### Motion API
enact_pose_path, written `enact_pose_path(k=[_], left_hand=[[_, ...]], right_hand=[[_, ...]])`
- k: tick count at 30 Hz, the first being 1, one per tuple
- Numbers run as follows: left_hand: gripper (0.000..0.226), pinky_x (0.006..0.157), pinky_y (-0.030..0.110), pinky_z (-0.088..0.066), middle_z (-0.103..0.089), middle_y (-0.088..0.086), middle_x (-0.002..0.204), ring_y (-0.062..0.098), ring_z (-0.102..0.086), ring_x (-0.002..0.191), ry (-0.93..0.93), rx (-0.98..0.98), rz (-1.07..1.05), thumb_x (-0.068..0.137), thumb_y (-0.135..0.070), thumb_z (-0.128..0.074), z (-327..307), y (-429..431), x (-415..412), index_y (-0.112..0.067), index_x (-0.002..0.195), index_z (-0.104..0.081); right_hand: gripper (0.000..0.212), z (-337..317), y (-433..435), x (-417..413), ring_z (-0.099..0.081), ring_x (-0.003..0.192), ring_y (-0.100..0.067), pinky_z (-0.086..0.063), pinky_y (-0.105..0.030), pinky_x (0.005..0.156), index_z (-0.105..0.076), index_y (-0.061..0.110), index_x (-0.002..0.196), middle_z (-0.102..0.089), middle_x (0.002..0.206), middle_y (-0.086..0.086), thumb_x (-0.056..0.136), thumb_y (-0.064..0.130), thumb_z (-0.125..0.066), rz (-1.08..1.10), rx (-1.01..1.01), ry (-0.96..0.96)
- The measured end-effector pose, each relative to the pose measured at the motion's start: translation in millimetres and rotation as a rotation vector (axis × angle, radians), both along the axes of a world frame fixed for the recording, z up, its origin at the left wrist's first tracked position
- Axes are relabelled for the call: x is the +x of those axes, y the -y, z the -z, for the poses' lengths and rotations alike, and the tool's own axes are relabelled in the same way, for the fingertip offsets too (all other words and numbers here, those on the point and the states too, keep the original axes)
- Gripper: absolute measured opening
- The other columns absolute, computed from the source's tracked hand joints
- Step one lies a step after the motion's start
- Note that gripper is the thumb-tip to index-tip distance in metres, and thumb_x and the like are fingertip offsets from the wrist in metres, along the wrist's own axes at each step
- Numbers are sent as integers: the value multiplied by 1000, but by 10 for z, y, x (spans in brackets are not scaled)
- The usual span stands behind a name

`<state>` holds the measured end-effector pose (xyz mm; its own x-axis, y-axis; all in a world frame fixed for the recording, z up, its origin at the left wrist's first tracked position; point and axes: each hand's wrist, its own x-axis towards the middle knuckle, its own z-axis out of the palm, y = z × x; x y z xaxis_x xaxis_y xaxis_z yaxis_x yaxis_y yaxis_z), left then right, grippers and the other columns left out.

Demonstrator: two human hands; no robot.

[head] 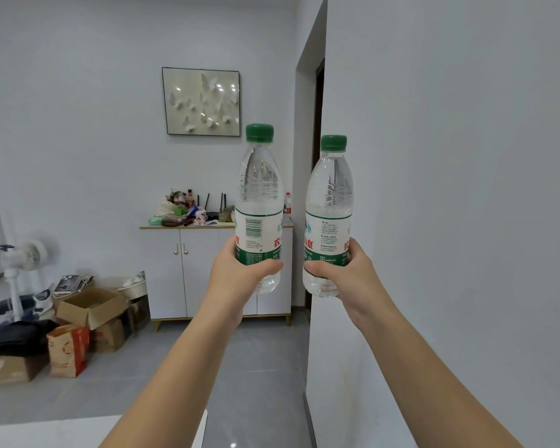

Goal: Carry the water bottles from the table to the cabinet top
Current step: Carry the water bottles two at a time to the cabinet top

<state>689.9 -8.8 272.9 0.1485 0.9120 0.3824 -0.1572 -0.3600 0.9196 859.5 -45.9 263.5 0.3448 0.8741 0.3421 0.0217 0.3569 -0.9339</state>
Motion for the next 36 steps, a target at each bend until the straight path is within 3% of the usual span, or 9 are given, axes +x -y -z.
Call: enact_pose_path(k=[4, 9, 15, 21, 26, 31, 36], left_hand=[[49, 60, 12, -48, -72, -8, 99, 7, -67, 90, -3, -10, -17, 70, 2, -79, 21, -331, 123, -28, 104, -61], [50, 65, 18, -47, -71, -7, 100, 9, -66, 92, -9, -18, -45, 70, 1, -80, 119, -830, 350, -24, 107, -60], [47, 72, 25, -51, -73, -5, 98, 13, -68, 93, -10, -59, -89, 69, 1, -81, 254, -1598, 734, -25, 104, -63], [44, 68, 22, -50, -73, -6, 95, 11, -69, 89, -9, -66, -125, 69, 1, -81, 296, -2187, 1041, -26, 98, -62], [45, 68, 21, -49, -71, -9, 95, 8, -67, 89, -11, -65, -147, 70, 0, -81, 276, -2664, 1180, -29, 97, -60], [45, 69, 22, -50, -72, -12, 94, 6, -68, 88, -11, -63, -137, 71, 0, -80, 293, -3272, 1247, -31, 97, -61], [47, 69, 23, -51, -72, -7, 99, 10, -68, 91, -28, -63, -104, 70, -1, -81, 373, -4059, 1258, -24, 106, -62]], right_hand=[[57, 62, -339, 137, -66, 103, -15, -55, -35, 91, -56, 26, 117, -69, 112, 5, 73, -2, -79, 13, -19, -12], [61, 183, -853, 352, -64, 107, -18, -54, -38, 93, -54, 23, 124, -68, 115, 4, 73, -1, -79, 24, -26, -26], [60, 222, -1629, 722, -65, 103, -11, -54, -28, 83, -55, 23, 122, -68, 110, 8, 73, -4, -78, 21, -6, -9], [62, 216, -2327, 994, -65, 101, -6, -52, -19, 74, -54, 23, 125, -68, 110, 10, 73, -3, -78, -3, 14, 1], [65, 279, -2859, 1083, -64, 98, -2, -52, -20, 76, -53, 22, 128, -67, 109, 13, 74, -2, -78, -11, -2, -17], [67, 354, -3468, 1118, -65, 105, -10, -55, -30, 87, -53, 21, 130, -67, 115, 8, 72, -1, -80, 28, -15, -34], [63, 392, -4179, 1128, -62, 95, 1, -50, -15, 69, -52, 22, 126, -64, 105, 15, 75, -3, -78, 47, 0, -67]])
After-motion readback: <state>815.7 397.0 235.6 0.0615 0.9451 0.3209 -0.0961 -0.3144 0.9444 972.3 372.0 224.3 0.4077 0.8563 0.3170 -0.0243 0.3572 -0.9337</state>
